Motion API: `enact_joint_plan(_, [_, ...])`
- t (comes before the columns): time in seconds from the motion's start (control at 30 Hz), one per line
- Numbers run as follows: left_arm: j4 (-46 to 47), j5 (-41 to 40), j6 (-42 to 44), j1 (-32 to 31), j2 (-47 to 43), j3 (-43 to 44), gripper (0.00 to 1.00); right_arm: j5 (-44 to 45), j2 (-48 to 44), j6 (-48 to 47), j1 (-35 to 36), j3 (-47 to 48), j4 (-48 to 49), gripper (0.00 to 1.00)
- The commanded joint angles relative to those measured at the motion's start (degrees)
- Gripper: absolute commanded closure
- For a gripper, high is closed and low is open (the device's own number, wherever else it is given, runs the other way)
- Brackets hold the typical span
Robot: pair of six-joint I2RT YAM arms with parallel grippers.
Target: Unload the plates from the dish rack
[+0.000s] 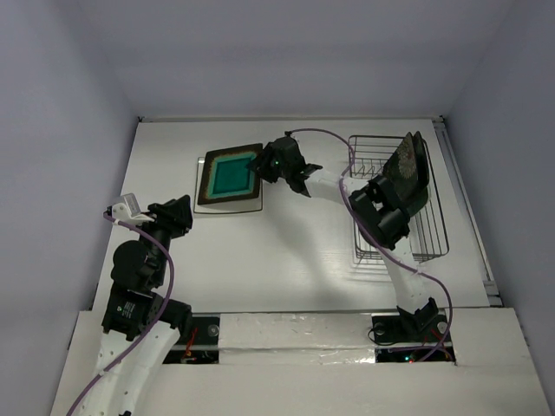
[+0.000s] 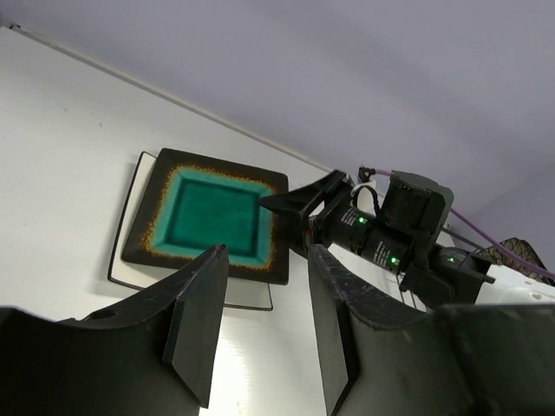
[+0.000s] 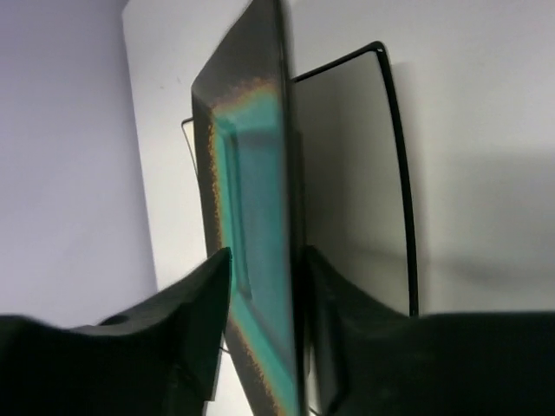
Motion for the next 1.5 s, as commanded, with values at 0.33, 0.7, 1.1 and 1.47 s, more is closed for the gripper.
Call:
enact_joint_plan(0.33, [3.1, 0.2, -0.1, -0.4, -0.7, -0.4, 0.61, 2.2, -1.1, -15.2, 0.4, 14.7, -20.8, 0.25])
enact_joint_plan(0.7, [2.8, 0.2, 0.0, -0.4, -1.3, -0.3, 0.61, 1.7, 6.4, -23.4, 0.4, 27.4, -38.5, 0.13])
enact_joint_plan(1.1, [2.9, 0.2, -0.1, -0.4, -1.5, -0.4, 0.61, -3.6, 9.9, -23.9, 0.9, 33.4, -40.0, 0.12])
enact_joint_plan(1.47, [2.8, 0.2, -0.1, -0.4, -1.6, -0.3, 0.61, -5.1, 10.2, -25.5, 1.5, 36.7, -40.1, 0.1])
